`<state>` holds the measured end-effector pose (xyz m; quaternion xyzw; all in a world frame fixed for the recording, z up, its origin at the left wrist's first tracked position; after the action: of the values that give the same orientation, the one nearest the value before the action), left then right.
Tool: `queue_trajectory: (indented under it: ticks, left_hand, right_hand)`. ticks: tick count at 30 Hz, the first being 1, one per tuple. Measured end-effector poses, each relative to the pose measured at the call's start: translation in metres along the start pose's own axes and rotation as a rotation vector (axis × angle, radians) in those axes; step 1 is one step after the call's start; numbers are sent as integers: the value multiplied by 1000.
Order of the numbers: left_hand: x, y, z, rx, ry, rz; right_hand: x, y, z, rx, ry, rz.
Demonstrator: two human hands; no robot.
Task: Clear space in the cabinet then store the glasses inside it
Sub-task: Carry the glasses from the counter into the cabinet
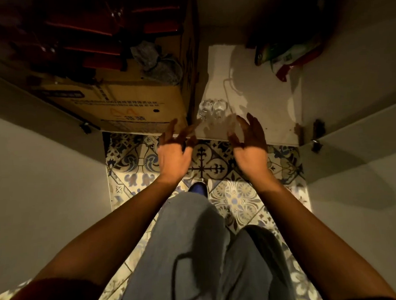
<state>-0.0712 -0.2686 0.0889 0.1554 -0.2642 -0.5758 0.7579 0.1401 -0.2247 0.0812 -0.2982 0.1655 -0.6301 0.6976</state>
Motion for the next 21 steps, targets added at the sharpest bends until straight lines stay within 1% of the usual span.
queue_trajectory:
  ticks: [2, 4, 6, 9, 13, 16, 21]
  left_hand:
    - [12, 17, 24, -131, -13, 20]
    - [26, 32, 46, -278, -33, 4]
    - [39, 41, 64, -388, -1, -58]
    - [61, 53, 91, -494, 16, -129]
    - [88, 78, 122, -518, 11, -121]
    - [110, 102, 151, -491, 24, -149]
    - [148, 142, 200, -504, 30, -143]
  right_hand:
    - [16, -20, 26, 68, -26, 11]
    - [33, -43, 54, 259, -67, -5]
    - [49, -64, 76, 402, -85, -19]
    - [71, -84, 103, 430, -31, -3]
    - [96, -101, 140, 429, -26, -8]
    - [119, -122, 170, 413, -26, 25]
    - [158, -156, 222, 427, -34, 48]
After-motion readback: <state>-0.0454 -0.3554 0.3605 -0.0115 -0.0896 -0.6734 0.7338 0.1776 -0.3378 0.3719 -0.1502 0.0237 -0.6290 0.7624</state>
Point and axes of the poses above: each hand's wrist, its own x-axis away from the middle knuckle, its own z-axis out of the back of the hand, y = z × x, the point moved 1 cm from there along -x, towards the middle knuckle, and after that the axes turned 9 degrees about -y, right-handed, at the moved point
